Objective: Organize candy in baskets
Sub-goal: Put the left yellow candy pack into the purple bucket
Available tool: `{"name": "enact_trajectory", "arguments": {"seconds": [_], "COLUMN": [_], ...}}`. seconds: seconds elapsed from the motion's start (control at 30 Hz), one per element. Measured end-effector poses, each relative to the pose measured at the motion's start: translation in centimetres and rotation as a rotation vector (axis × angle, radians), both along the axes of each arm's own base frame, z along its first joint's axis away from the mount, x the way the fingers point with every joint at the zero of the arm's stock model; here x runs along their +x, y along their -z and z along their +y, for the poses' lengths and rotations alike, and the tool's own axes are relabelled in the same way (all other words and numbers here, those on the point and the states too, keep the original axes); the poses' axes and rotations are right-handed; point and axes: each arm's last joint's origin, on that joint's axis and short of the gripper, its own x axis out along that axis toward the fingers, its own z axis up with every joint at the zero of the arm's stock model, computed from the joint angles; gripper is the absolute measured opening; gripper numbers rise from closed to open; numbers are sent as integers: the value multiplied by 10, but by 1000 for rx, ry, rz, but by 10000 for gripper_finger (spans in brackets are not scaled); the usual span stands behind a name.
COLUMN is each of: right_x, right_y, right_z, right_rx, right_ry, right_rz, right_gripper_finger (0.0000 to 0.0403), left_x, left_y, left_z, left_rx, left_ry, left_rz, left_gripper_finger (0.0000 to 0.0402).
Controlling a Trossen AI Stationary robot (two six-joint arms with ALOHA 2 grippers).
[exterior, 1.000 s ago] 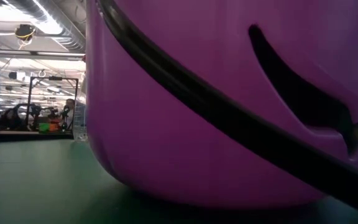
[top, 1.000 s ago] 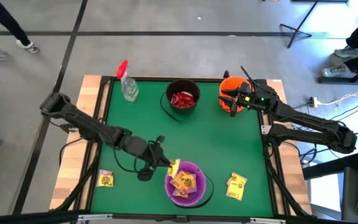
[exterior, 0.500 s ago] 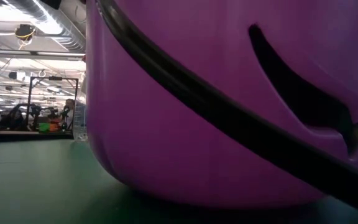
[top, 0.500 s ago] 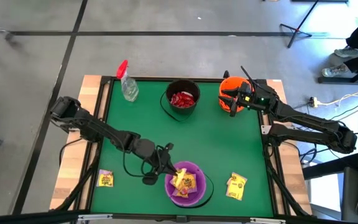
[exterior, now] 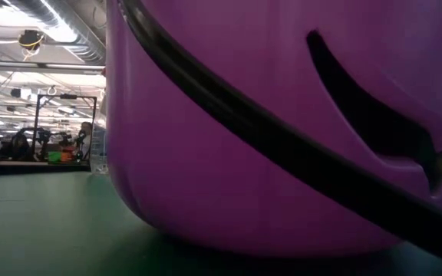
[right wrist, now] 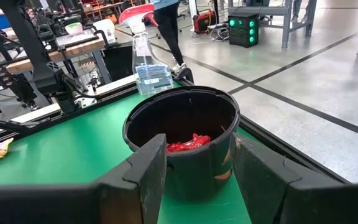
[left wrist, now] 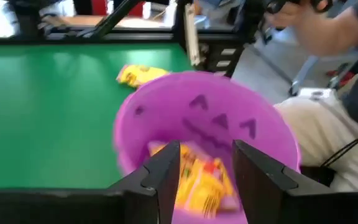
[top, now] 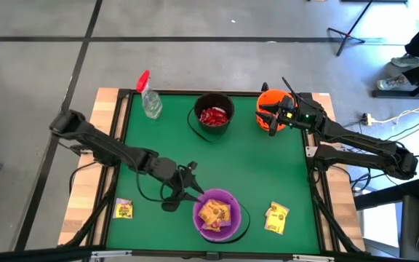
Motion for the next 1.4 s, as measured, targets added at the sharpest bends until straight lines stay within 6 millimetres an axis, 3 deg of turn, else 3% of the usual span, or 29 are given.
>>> {"name": "enact_trajectory", "arguments": {"seconds": [0.17,0.3,0.47,0.63,0.87,1.23,1.4], "right_x": [0,0,0,0,0,0,0], "right_y": [0,0,0,0,0,0,0], "right_z": [0,0,0,0,0,0,0], "right_rx": [-3,-2,-1,-2,-2,-4,-9], "right_ry": [0,0,0,0,0,-1,-2], "right_rz": [-3,-1,0,-1,-1,2,4], "right_gripper_finger": [177,177,177,177,177,177,177], "left_x": [-31,-54,-80,-99,-132,-161,-168], "left_y": [-23,-25,-5,20,35,39,55], "left_z": [8,9,2,-12,-18,-39,-45], "left_rx": [91,106,78,26,31,-10,37], "left_ry": [-128,-202,-295,-332,-444,-291,-269], "left_rz": [41,167,443,592,864,1152,1270], "left_gripper_finger": [133,132,132,132,132,136,144]}}
